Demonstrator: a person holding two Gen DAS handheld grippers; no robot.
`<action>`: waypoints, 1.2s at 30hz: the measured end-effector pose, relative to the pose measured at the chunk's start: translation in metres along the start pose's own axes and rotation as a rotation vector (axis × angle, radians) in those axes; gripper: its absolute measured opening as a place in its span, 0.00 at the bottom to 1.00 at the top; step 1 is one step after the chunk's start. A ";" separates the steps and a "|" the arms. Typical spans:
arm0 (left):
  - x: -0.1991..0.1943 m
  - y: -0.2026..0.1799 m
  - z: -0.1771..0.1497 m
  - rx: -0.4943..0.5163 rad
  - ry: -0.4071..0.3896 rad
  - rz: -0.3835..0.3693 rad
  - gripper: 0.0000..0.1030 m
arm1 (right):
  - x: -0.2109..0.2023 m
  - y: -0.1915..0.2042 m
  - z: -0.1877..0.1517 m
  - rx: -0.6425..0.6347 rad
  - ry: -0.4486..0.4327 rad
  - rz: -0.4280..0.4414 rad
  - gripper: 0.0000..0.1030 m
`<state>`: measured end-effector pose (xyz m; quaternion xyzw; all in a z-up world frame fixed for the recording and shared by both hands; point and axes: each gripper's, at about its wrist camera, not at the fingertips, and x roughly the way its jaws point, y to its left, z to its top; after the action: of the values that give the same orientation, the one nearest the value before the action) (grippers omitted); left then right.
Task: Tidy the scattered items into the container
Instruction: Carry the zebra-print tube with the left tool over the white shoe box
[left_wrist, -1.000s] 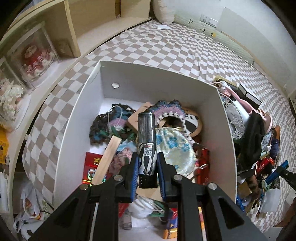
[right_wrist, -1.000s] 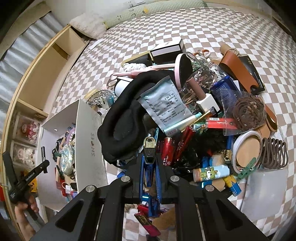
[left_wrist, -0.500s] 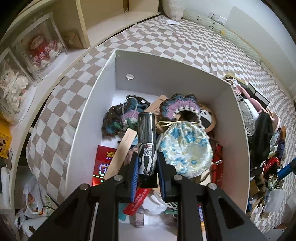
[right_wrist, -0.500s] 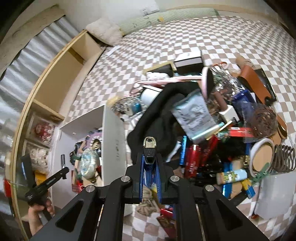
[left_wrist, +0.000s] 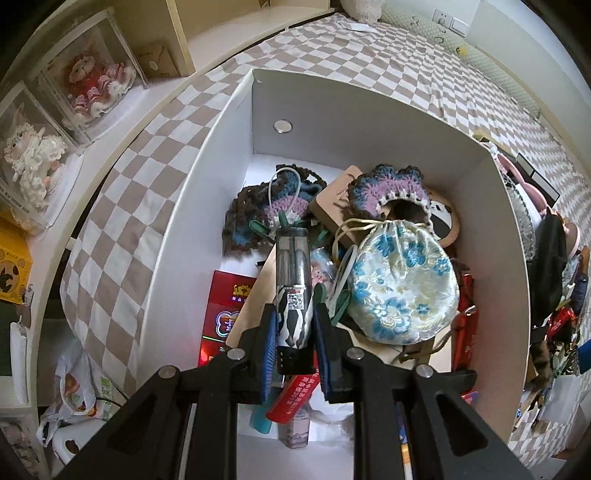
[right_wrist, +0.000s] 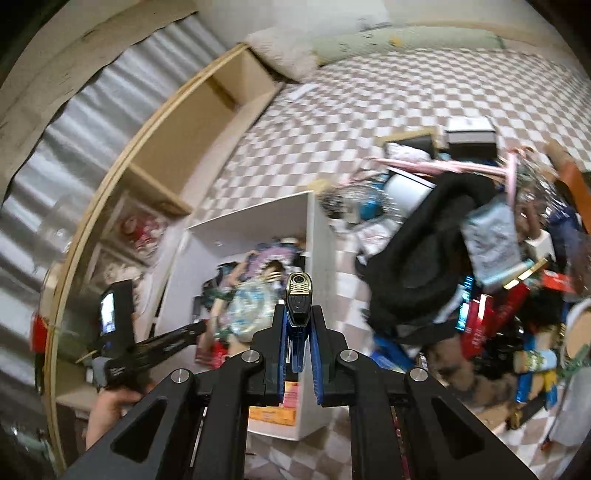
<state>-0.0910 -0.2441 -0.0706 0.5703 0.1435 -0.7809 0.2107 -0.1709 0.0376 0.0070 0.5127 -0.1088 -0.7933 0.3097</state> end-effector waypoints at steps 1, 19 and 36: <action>0.001 -0.001 0.000 0.001 0.003 0.000 0.19 | 0.002 0.005 0.000 -0.011 0.001 0.011 0.12; -0.011 -0.024 -0.002 0.008 -0.002 -0.040 0.19 | 0.073 0.055 -0.011 -0.178 0.102 0.006 0.12; -0.009 -0.008 -0.005 -0.029 0.015 -0.032 0.19 | 0.120 0.083 -0.037 -0.300 0.223 -0.066 0.12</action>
<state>-0.0884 -0.2333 -0.0642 0.5710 0.1652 -0.7775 0.2053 -0.1408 -0.0945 -0.0580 0.5489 0.0623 -0.7486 0.3665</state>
